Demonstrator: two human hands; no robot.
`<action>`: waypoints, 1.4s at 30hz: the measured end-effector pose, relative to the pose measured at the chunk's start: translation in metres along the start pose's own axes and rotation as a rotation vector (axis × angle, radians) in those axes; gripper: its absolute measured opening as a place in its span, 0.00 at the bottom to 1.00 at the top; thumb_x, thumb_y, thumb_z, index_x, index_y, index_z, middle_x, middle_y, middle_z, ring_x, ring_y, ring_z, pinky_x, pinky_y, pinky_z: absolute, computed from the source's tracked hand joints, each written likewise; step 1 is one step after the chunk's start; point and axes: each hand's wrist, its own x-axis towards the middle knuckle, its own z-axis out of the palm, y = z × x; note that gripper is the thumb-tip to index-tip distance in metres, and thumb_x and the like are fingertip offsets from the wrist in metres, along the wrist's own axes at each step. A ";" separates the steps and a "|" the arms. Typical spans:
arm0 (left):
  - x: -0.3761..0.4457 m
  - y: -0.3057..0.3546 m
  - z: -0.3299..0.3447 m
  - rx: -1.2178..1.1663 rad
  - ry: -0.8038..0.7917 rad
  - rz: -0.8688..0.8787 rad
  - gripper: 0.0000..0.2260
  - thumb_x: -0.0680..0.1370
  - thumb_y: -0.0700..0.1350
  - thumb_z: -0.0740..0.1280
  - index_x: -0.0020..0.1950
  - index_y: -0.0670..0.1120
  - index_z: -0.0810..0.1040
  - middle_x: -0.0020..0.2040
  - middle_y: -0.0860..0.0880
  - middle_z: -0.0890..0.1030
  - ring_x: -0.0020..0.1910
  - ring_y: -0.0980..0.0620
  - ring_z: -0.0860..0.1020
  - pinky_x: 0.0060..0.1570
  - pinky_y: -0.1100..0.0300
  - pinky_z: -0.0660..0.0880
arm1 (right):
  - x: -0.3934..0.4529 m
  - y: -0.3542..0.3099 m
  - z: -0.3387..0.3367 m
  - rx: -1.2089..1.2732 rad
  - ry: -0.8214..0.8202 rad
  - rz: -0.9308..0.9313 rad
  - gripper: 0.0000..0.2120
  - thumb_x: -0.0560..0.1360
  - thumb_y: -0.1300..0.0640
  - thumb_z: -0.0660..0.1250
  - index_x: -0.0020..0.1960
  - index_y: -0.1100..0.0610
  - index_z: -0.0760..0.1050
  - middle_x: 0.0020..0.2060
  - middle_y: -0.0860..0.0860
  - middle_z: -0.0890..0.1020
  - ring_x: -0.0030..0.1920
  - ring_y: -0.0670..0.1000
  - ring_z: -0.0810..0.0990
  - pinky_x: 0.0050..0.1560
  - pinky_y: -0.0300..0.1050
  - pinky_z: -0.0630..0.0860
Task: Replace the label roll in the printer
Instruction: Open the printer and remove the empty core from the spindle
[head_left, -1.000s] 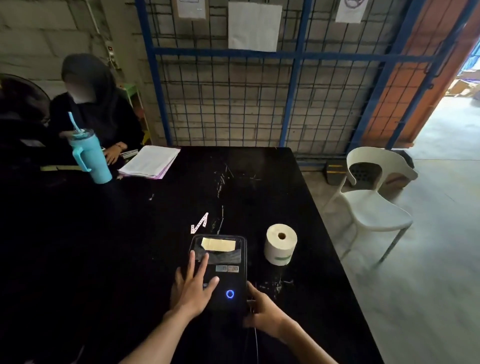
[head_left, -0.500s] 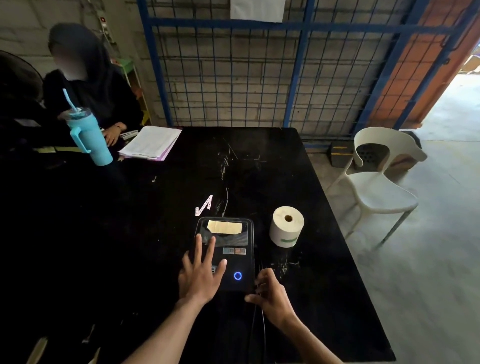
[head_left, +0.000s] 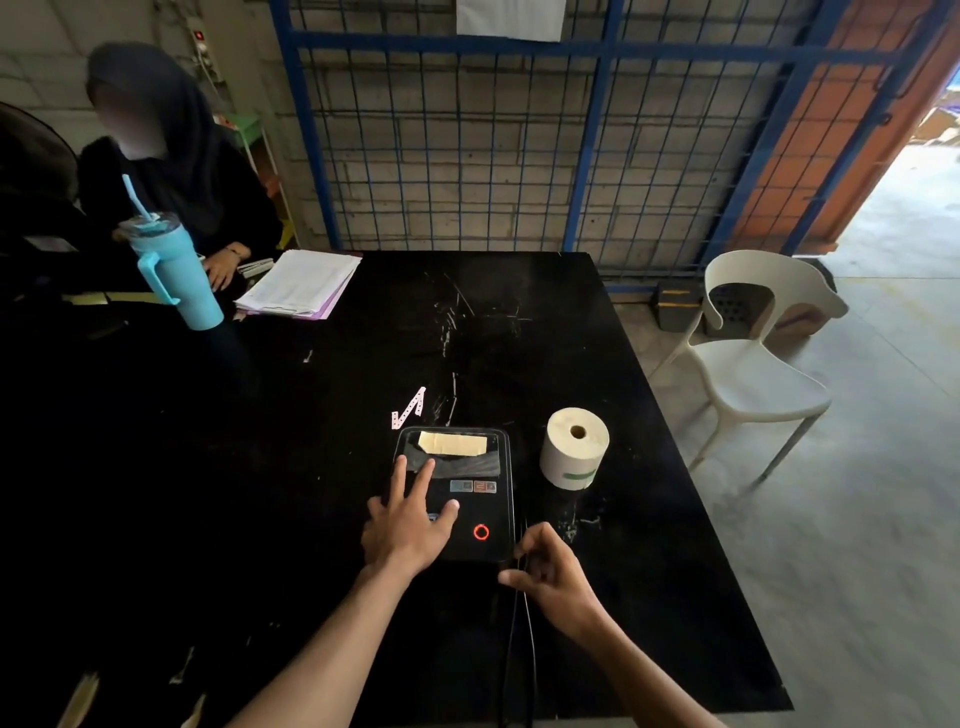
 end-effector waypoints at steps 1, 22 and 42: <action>0.003 0.003 -0.006 -0.007 -0.015 -0.011 0.31 0.76 0.65 0.56 0.77 0.63 0.50 0.80 0.55 0.44 0.69 0.41 0.64 0.53 0.51 0.72 | 0.001 -0.006 -0.001 0.022 0.004 -0.014 0.20 0.67 0.60 0.80 0.48 0.62 0.70 0.40 0.48 0.77 0.37 0.48 0.71 0.38 0.39 0.72; 0.084 0.004 -0.083 -0.917 -0.035 0.068 0.30 0.81 0.60 0.53 0.79 0.49 0.51 0.78 0.48 0.59 0.76 0.49 0.59 0.69 0.61 0.55 | 0.126 -0.139 0.004 0.195 0.382 0.111 0.21 0.82 0.40 0.57 0.63 0.56 0.73 0.56 0.53 0.81 0.57 0.50 0.80 0.63 0.49 0.76; 0.082 -0.046 -0.021 -0.849 -0.203 -0.019 0.31 0.80 0.61 0.51 0.79 0.47 0.52 0.79 0.50 0.54 0.78 0.51 0.54 0.74 0.56 0.51 | 0.112 -0.067 0.045 0.131 0.181 0.247 0.31 0.82 0.50 0.64 0.80 0.55 0.56 0.76 0.52 0.68 0.75 0.50 0.66 0.77 0.49 0.62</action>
